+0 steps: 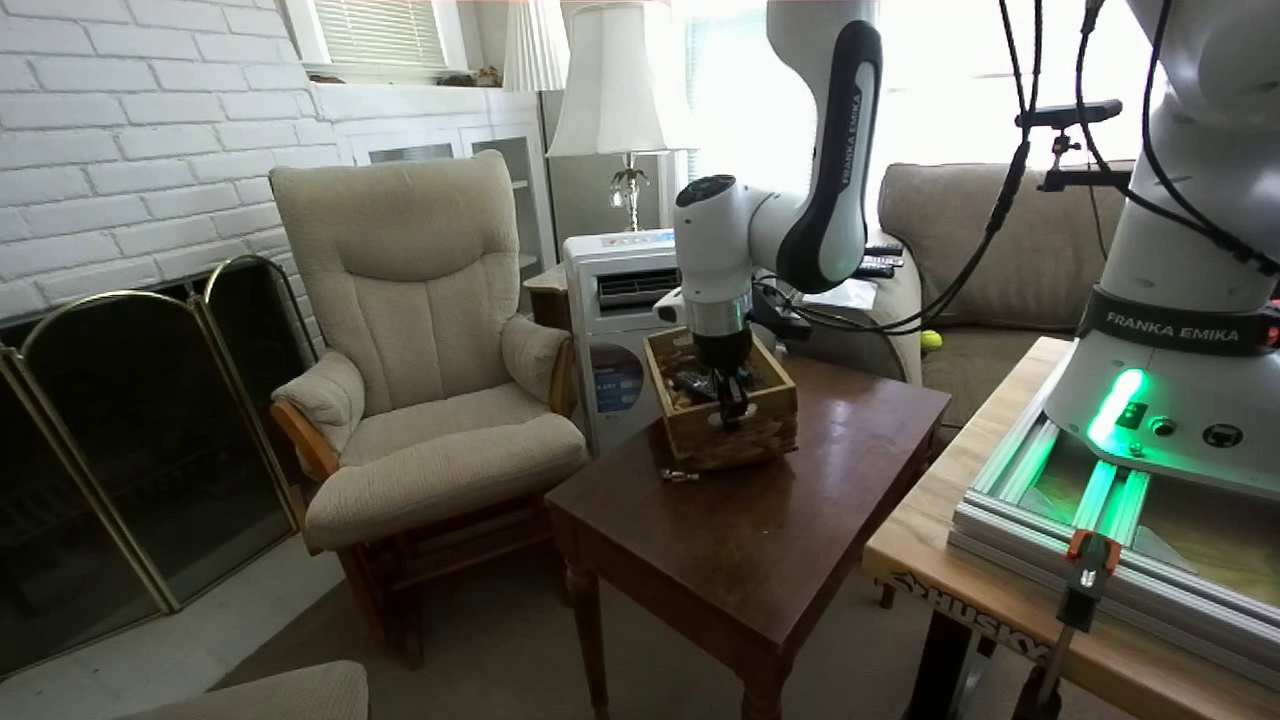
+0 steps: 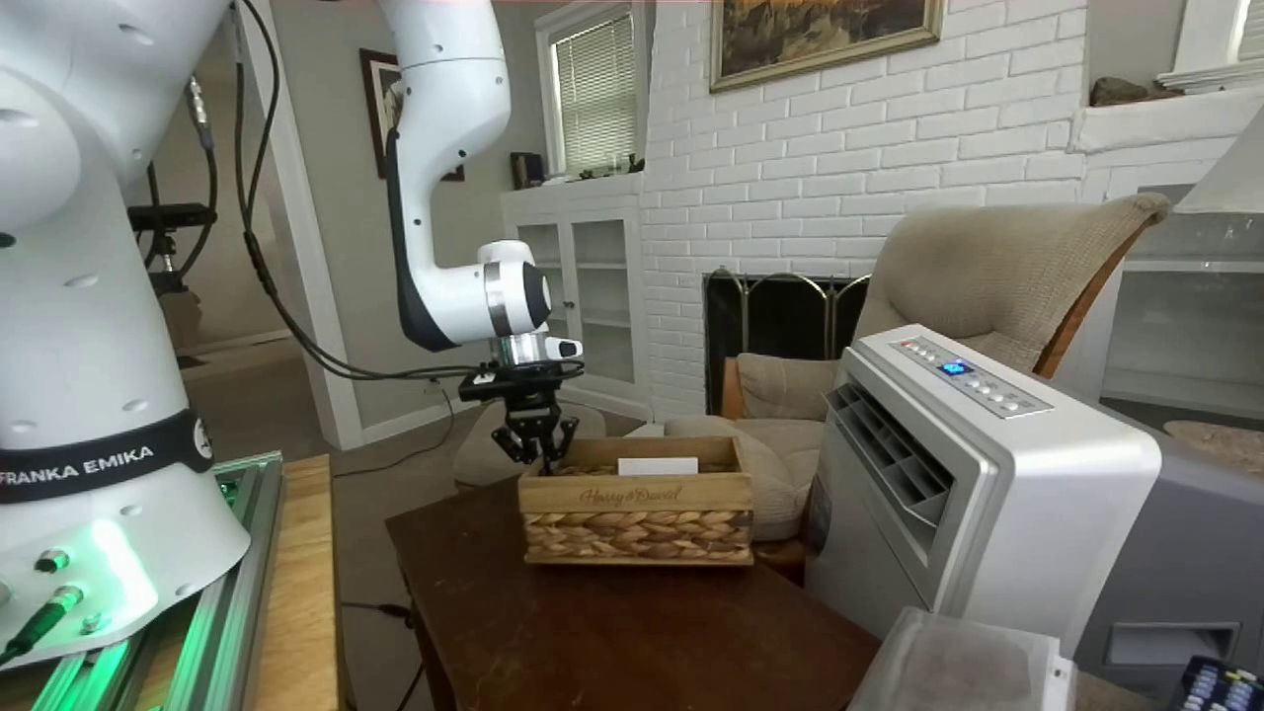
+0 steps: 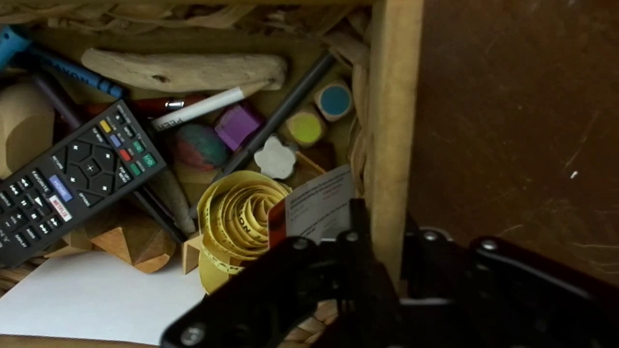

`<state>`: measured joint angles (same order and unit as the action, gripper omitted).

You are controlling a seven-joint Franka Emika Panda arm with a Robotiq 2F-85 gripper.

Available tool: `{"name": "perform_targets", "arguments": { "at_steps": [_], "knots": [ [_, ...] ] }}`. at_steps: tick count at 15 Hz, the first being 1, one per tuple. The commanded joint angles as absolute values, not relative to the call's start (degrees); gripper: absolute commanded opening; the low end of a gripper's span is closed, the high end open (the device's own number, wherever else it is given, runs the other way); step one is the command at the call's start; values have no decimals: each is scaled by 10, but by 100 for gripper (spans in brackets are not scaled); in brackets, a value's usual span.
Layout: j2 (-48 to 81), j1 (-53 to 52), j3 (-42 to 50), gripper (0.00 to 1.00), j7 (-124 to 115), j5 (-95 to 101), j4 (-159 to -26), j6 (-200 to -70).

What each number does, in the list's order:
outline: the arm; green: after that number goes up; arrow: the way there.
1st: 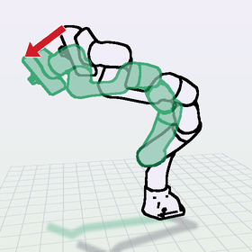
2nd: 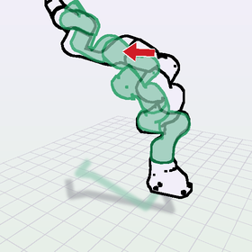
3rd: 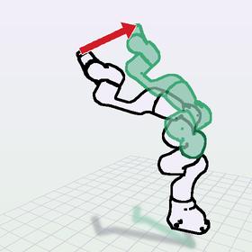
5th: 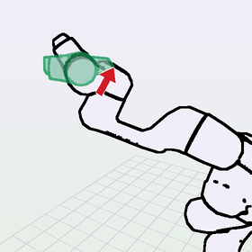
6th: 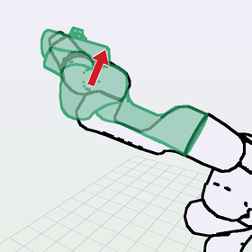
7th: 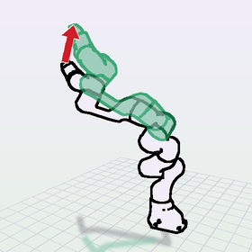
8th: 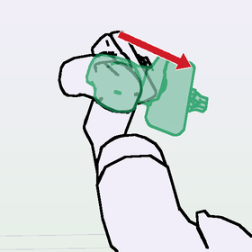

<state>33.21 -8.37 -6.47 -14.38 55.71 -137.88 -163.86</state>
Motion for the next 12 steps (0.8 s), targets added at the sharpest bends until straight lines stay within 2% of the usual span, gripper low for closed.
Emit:
{"name": "perform_targets", "arguments": {
  "at_steps": [1,8,9,12],
  "knots": [
    [301,-97,-56,4,-113,601,-1405,-1625],
    [295,-100,-49,4,-104,633,-1416,-1636],
    [322,-92,-60,15,-96,612,-1395,-1639],
    [322,-92,-60,15,-96,612,-1395,-1640]
  ]
}}
